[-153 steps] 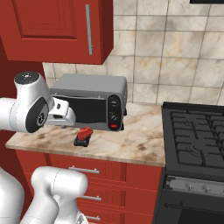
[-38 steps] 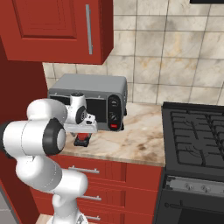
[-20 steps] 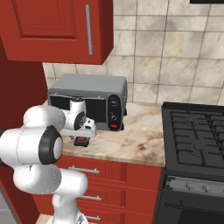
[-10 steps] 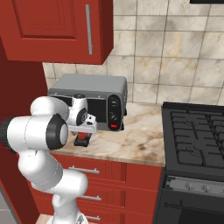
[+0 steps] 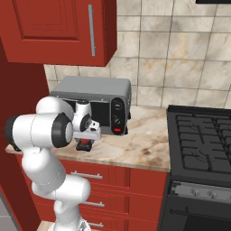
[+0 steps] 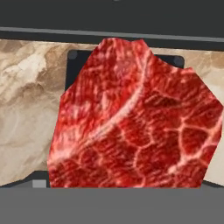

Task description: Take the steak from the fridge and place it on the digital scale on the counter by the fridge. Wait a few seconds for a reading, then move it to the plate on the dining counter.

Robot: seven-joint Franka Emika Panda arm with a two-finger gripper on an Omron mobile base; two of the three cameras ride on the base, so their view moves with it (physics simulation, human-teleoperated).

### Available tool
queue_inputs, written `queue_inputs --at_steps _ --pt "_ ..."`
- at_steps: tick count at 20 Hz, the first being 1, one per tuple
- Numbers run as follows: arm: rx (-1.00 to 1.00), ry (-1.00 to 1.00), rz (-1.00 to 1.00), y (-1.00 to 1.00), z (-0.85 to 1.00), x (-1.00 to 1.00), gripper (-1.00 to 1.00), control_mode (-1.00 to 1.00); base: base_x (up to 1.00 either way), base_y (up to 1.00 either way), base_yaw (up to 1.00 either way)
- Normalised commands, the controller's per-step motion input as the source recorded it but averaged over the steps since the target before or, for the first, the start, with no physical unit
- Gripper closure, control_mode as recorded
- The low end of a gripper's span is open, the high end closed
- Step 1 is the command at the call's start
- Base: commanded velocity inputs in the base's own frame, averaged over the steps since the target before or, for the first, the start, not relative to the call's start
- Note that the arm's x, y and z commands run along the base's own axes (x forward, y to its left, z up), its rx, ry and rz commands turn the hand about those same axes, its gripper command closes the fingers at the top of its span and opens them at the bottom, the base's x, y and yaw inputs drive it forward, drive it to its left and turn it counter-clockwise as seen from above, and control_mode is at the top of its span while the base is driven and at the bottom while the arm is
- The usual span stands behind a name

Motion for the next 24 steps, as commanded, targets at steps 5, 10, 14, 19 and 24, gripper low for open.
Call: queue_inputs --at_steps 5,10,14,19,24 --pt "0.00 0.00 0.00 0.00 -0.27 0.00 -1.00 -1.00 0.00 0.00 0.00" --pt "0.00 0.00 0.00 0.00 0.01 0.00 -1.00 -1.00 0.00 0.00 0.00" --pt "0.00 0.00 0.00 0.00 0.04 0.00 -1.00 -1.00 0.00 0.00 0.00" --pt "0.00 0.00 0.00 0.00 0.01 0.00 -1.00 -1.00 0.00 0.00 0.00" --pt "0.00 0.00 0.00 0.00 0.00 0.00 -1.00 -1.00 0.00 0.00 0.00"
